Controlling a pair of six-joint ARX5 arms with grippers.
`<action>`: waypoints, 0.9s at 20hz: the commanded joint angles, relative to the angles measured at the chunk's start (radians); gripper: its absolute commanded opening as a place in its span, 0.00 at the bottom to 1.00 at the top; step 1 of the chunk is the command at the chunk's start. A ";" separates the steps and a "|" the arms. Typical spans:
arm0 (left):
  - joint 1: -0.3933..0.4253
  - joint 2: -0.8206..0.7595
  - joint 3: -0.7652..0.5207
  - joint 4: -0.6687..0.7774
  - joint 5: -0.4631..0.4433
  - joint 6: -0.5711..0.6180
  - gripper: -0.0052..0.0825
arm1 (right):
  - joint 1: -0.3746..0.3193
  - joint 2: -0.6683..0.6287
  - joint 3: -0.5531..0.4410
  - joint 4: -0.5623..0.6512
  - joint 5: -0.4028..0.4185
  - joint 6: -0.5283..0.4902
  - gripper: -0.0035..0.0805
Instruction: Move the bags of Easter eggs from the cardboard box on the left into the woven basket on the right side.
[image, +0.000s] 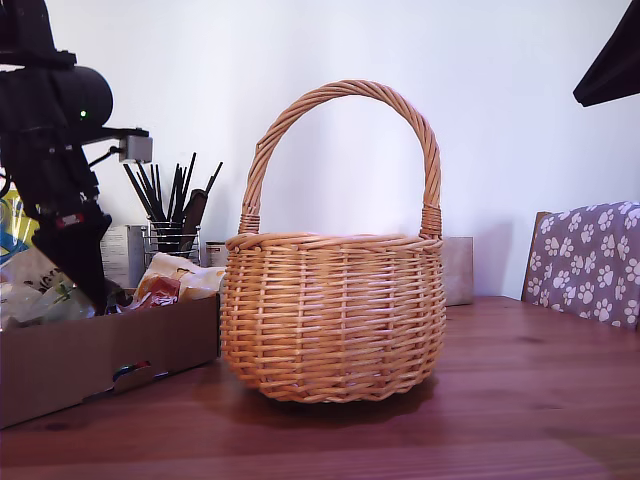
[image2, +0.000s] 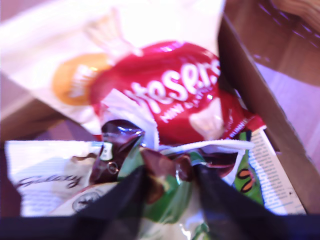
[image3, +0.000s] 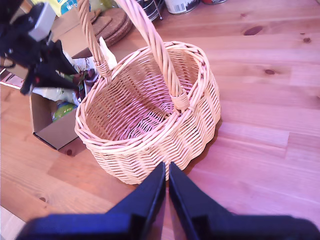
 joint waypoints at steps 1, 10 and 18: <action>0.006 0.010 0.051 -0.026 -0.001 -0.034 0.18 | 0.004 -0.001 0.014 0.004 -0.005 -0.006 0.03; 0.005 -0.110 0.137 -0.161 0.084 -0.139 0.03 | 0.004 -0.001 0.014 0.004 -0.005 -0.006 0.03; 0.003 -0.291 0.137 -0.166 0.275 -0.197 0.03 | 0.004 -0.001 0.014 0.004 -0.005 -0.006 0.03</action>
